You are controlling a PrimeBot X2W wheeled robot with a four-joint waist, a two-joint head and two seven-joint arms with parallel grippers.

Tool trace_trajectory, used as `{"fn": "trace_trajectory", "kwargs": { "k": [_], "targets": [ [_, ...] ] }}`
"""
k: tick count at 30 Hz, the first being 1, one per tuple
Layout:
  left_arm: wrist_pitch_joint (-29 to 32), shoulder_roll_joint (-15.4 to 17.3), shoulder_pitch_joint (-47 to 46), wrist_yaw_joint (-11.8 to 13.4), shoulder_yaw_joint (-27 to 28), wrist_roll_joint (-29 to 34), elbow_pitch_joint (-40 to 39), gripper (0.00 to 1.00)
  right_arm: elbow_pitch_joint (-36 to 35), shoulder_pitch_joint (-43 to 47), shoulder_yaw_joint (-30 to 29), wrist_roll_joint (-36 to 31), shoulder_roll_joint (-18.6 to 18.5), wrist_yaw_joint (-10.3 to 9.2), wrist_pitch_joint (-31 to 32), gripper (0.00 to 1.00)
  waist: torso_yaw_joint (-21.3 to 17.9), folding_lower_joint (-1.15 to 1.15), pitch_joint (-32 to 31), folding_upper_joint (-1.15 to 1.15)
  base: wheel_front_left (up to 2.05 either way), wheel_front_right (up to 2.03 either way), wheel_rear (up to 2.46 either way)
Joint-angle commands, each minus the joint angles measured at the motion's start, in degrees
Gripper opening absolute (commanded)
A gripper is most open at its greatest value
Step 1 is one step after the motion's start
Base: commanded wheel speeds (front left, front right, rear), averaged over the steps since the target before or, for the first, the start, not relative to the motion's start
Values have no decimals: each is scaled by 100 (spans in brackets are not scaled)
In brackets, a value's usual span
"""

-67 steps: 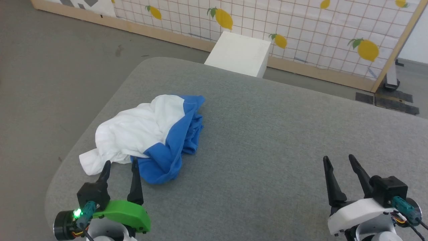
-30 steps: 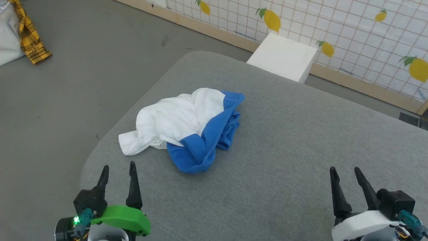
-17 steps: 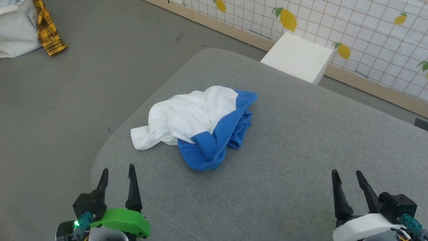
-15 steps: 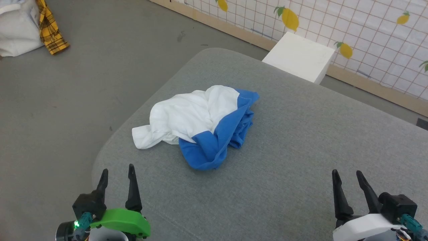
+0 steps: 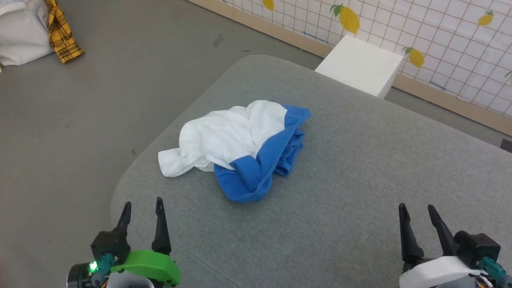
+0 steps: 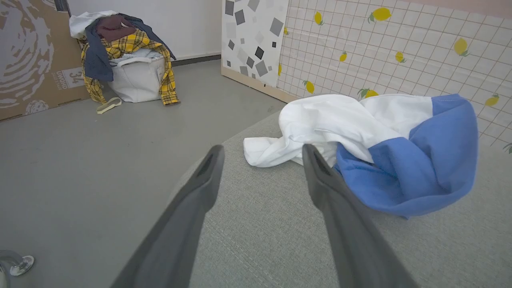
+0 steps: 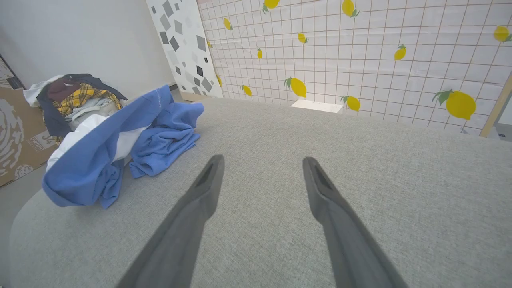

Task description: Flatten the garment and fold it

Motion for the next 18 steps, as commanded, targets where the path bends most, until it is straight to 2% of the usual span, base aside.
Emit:
{"fn": "trace_trajectory", "kwargs": {
  "k": [1,6,10,13,18],
  "targets": [
    [-45,55,-53,6,-28,41,36,100,-19,2,-14,-29,3,-9,-35,100,-13,0,4,37,0,0,0],
    [168,183,-405,-238,-141,-24,149,100,-59,-58,-6,-90,3,-9,-34,100,-70,0,84,37,0,0,0],
    [705,310,-1150,-554,-154,-287,330,100,-165,-202,10,-230,3,-9,36,100,-200,0,271,37,0,0,0],
    [1390,424,-1862,-814,-96,-752,666,100,-334,-335,17,-364,3,-9,146,100,-390,0,494,37,0,0,0],
    [3015,641,-2989,-967,-110,-1461,1369,100,-586,-477,-15,-527,3,-9,319,100,-773,0,856,37,0,0,0]
  ]
}}
